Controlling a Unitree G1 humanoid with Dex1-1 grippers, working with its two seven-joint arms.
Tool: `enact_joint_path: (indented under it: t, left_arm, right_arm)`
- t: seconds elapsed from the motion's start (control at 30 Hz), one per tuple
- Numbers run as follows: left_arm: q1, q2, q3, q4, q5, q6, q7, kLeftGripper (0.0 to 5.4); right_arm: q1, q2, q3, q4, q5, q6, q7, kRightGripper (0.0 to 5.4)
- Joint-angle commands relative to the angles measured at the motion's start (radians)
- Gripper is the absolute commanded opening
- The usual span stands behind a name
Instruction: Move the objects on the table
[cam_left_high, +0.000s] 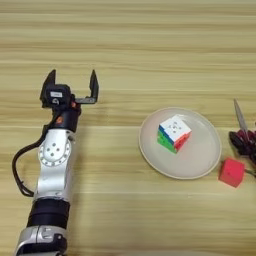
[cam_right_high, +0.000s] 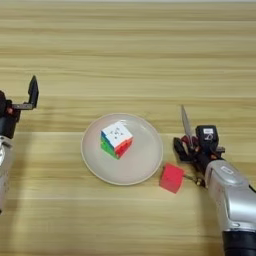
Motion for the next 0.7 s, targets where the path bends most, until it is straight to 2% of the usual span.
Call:
enact_joint_path:
  t: [0.03, 0.37, 0.7]
  left_arm:
    - [0.000, -0.002, -0.005, -0.011, -0.004, 0.001, -0.002, 5.40]
    - [-0.003, -0.002, -0.008, -0.007, -0.004, -0.001, -0.001, 5.40]
    - [-0.006, 0.000, -0.007, -0.001, -0.005, -0.004, -0.002, 5.40]
  right_arm:
    - [0.146, 0.005, 0.052, -0.005, 0.009, 0.169, 0.026, 3.83]
    - [0.220, -0.012, 0.043, -0.160, 0.053, 0.261, 0.033, 3.83]
    - [0.231, 0.000, 0.054, -0.173, 0.060, 0.272, 0.031, 3.83]
